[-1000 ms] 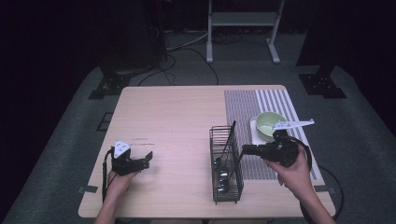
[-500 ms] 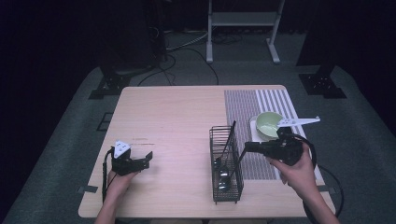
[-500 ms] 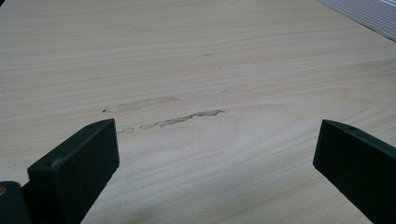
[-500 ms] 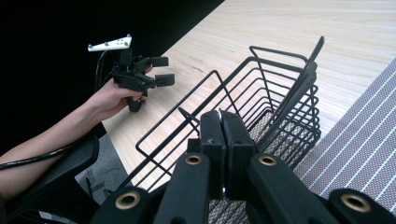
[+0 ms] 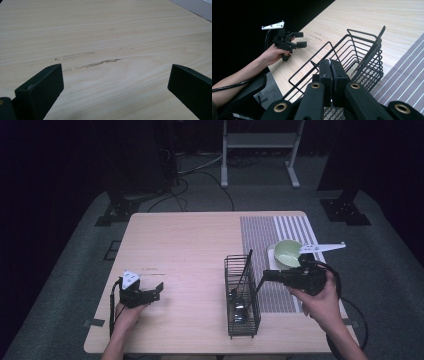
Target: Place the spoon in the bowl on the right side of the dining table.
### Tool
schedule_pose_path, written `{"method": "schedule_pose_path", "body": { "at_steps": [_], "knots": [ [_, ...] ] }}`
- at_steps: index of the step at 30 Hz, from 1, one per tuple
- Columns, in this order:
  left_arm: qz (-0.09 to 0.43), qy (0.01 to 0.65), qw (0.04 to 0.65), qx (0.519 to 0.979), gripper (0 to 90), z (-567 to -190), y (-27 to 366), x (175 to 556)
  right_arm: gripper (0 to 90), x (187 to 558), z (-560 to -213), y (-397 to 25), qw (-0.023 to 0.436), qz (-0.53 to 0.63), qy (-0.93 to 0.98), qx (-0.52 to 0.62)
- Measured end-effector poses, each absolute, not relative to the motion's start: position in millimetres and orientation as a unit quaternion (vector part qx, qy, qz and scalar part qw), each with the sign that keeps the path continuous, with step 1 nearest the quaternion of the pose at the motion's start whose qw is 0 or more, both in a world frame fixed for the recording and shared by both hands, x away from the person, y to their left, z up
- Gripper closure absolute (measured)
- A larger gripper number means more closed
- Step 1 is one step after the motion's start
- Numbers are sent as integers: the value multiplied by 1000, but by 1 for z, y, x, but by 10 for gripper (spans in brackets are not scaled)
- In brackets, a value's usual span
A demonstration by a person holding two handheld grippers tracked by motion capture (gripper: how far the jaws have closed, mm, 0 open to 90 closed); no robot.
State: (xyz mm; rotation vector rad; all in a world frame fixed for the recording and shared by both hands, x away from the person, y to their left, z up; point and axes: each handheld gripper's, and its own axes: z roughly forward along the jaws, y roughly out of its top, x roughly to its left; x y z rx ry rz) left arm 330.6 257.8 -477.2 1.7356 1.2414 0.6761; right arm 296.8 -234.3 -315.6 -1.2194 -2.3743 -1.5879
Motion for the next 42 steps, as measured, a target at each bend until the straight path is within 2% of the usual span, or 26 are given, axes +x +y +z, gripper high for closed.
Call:
{"method": "schedule_pose_path", "body": {
  "at_steps": [42],
  "knots": [
    [272,500,437,697,0,-477,258,331,885,301,-280,-241,14,-529,-751,-395]
  ]
}}
